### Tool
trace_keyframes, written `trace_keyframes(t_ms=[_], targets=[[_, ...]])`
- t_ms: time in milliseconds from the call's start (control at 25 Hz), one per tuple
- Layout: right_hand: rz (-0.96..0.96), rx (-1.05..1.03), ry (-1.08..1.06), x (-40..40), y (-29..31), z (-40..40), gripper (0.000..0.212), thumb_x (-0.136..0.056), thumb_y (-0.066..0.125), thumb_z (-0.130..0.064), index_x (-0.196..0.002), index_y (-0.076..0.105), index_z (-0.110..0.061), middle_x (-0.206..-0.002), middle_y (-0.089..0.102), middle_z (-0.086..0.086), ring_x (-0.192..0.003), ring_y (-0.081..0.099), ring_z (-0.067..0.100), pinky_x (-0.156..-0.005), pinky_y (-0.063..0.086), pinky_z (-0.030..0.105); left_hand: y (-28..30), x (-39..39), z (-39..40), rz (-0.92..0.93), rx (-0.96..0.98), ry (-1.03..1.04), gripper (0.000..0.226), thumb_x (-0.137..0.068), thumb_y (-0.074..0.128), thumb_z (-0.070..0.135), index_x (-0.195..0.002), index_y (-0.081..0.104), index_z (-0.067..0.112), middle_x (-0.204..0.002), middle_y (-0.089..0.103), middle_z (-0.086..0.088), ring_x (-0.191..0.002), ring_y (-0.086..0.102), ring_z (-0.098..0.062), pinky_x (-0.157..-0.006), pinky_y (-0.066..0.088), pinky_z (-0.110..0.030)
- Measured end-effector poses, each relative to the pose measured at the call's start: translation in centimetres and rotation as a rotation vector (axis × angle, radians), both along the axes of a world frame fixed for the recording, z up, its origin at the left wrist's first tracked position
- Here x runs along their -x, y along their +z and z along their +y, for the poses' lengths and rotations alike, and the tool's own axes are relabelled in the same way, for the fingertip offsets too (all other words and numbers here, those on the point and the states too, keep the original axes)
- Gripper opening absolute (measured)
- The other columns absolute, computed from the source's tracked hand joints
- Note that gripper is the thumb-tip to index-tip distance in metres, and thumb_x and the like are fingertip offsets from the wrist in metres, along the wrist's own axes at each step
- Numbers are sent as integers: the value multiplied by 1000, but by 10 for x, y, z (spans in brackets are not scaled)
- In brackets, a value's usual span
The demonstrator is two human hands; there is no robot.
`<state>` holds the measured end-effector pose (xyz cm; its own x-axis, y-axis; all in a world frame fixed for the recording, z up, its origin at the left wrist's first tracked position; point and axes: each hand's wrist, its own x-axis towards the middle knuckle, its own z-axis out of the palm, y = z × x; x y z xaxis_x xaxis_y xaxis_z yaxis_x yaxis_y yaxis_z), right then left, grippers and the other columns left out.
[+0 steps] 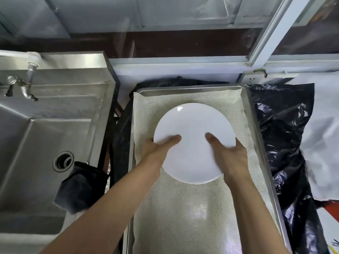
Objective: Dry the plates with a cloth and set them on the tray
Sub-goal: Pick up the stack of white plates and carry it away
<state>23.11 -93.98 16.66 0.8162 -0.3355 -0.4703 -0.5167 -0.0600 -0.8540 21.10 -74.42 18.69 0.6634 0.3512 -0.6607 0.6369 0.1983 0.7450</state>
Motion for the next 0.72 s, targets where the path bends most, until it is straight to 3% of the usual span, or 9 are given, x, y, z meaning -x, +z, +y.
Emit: trace_keyframes(t_ms=[160, 400, 560, 720], targets=[[-79, -59, 30, 13, 30, 15, 35, -68, 88, -50, -96, 68, -43, -91, 71, -35, -81, 70, -5, -71, 54, 23, 26, 16, 14, -112, 54, -14, 65, -64, 92, 35, -121, 64, 22, -109, 76, 3, -100, 71, -20, -86, 59, -43], [-109, -174, 104, 37, 73, 61, 39, -69, 91, -43, -103, 72, -40, -103, 76, -23, -98, 73, 7, -91, 59, 41, 70, 55, 59, -207, 71, 14, 36, -78, 83, 21, -111, 71, 25, -102, 77, 6, -91, 73, -12, -76, 58, -31], [-121, -243, 215, 53, 97, 109, 57, -61, 90, -49, -113, 71, -36, -104, 77, -18, -96, 75, 10, -86, 61, 42, 97, 93, 101, -245, 41, 110, 37, -77, 84, 24, -112, 71, 27, -102, 77, 9, -91, 73, -9, -68, 56, -24], [-143, -274, 342, 76, 124, 170, 44, -69, 93, -38, -107, 72, -36, -95, 77, -23, -86, 75, 4, -71, 59, 28, 123, 142, 149, -265, -5, 284, 36, -72, 87, 23, -104, 72, 26, -93, 78, 8, -83, 75, -12, -62, 58, -31]])
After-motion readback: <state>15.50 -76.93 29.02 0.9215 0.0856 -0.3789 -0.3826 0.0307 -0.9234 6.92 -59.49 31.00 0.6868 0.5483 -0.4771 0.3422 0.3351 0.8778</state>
